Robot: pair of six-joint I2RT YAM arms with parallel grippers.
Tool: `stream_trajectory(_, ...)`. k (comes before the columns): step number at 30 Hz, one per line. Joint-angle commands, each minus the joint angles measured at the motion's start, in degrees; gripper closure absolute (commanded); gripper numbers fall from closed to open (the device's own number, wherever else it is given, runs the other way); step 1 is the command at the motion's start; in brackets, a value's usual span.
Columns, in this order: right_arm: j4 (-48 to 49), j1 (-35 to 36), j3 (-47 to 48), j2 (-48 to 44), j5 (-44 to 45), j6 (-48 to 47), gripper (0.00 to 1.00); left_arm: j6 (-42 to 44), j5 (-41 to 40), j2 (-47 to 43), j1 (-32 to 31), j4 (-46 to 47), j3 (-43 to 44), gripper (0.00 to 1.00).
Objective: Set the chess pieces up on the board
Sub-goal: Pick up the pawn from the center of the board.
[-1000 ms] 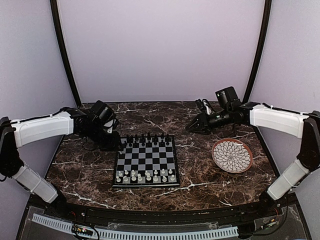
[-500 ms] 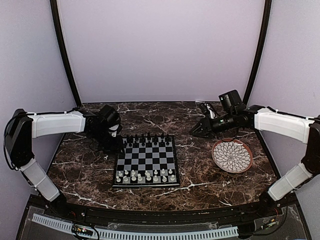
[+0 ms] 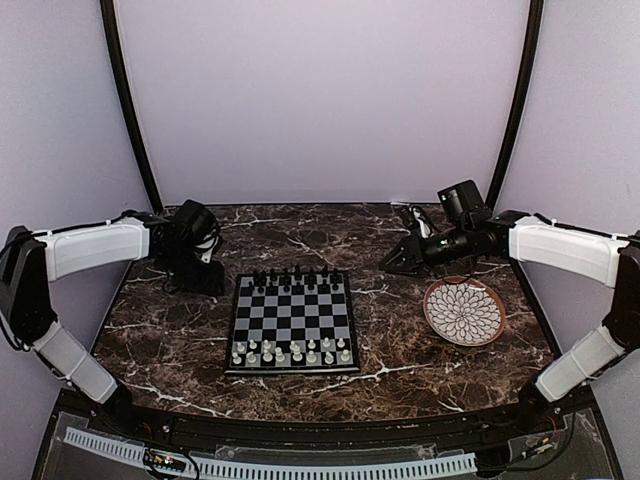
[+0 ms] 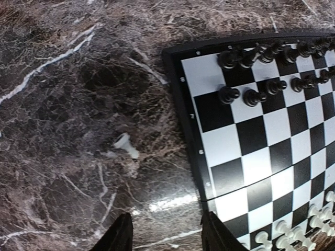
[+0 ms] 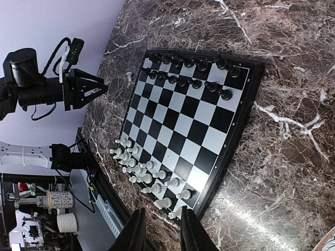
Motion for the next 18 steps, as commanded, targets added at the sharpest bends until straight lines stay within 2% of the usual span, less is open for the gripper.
stream_trajectory(1,-0.1,0.0,0.4,0.7,-0.9,-1.9,0.75,7.2,-3.6,2.7,2.3,-1.2,3.0,0.51)
stream_trajectory(8,-2.8,0.0,1.1,0.9,-0.1,-4.2,0.75,5.3,-0.6,11.3,6.1,-2.0,10.7,0.49)
stream_trajectory(11,-3.1,0.0,0.6,0.4,0.1,-4.4,0.75,3.4,1.1,13.6,6.3,-1.9,11.8,0.52)
stream_trajectory(18,-3.3,0.0,-0.2,-0.4,0.9,-4.5,0.76,1.8,11.2,15.1,6.3,0.5,10.1,0.62)
